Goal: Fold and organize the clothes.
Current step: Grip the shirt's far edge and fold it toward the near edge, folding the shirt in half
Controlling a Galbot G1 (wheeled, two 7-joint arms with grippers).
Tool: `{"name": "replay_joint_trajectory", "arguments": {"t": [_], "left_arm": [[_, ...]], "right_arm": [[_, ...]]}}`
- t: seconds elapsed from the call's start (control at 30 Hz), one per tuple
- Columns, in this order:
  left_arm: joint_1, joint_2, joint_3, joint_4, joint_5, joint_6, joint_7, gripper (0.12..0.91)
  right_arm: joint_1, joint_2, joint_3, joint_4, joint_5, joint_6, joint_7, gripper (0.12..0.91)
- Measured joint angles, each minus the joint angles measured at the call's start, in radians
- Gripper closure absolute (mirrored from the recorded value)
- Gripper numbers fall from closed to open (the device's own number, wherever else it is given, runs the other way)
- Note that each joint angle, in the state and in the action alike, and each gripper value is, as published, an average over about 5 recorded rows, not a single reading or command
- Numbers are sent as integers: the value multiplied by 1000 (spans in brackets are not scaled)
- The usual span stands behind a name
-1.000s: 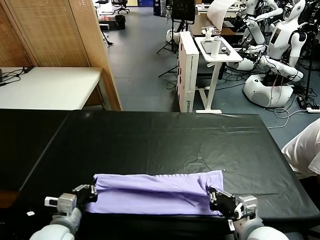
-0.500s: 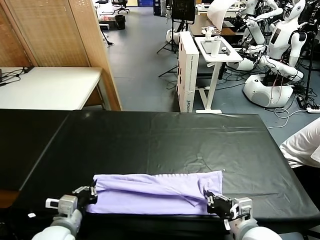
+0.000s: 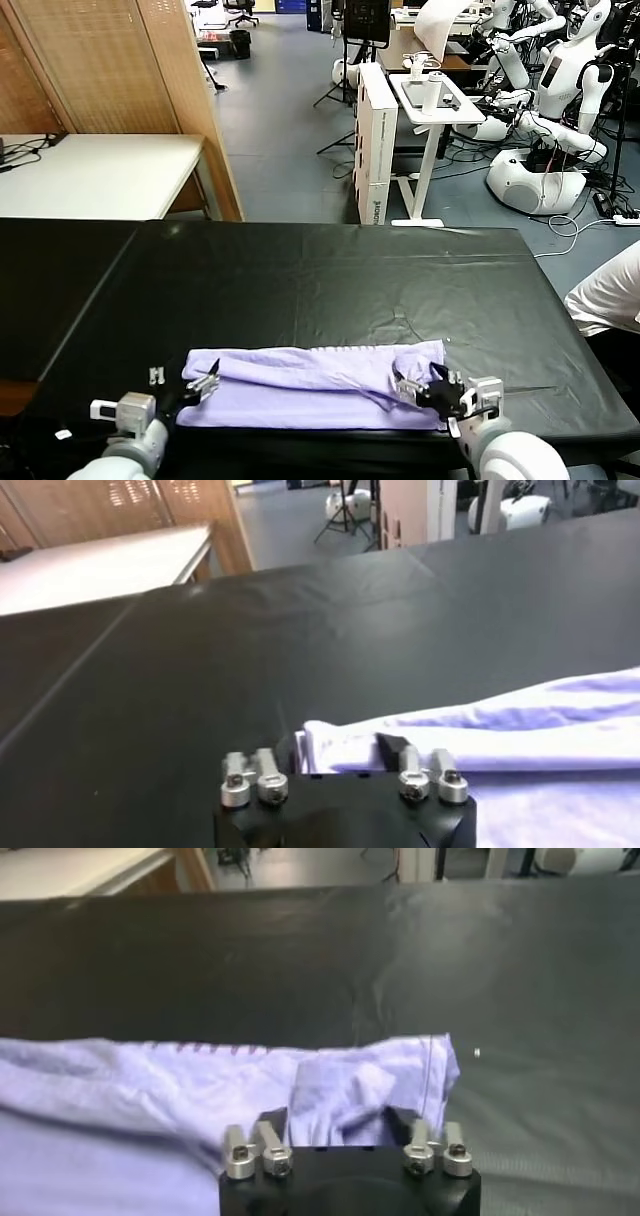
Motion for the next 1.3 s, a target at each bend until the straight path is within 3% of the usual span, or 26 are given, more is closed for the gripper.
{"name": "replay_joint_trajectory", "arguments": {"t": [0.9,1.3], "left_arm": [[54,-36,-54,-20,-24,57,-20,123],[19,-40,-78,21,-213,106,-98,123]], "right_arm": [[156,9,-72,-191,30,-2,22,118],[174,9,-59,-186,69,68,-5,118]]}}
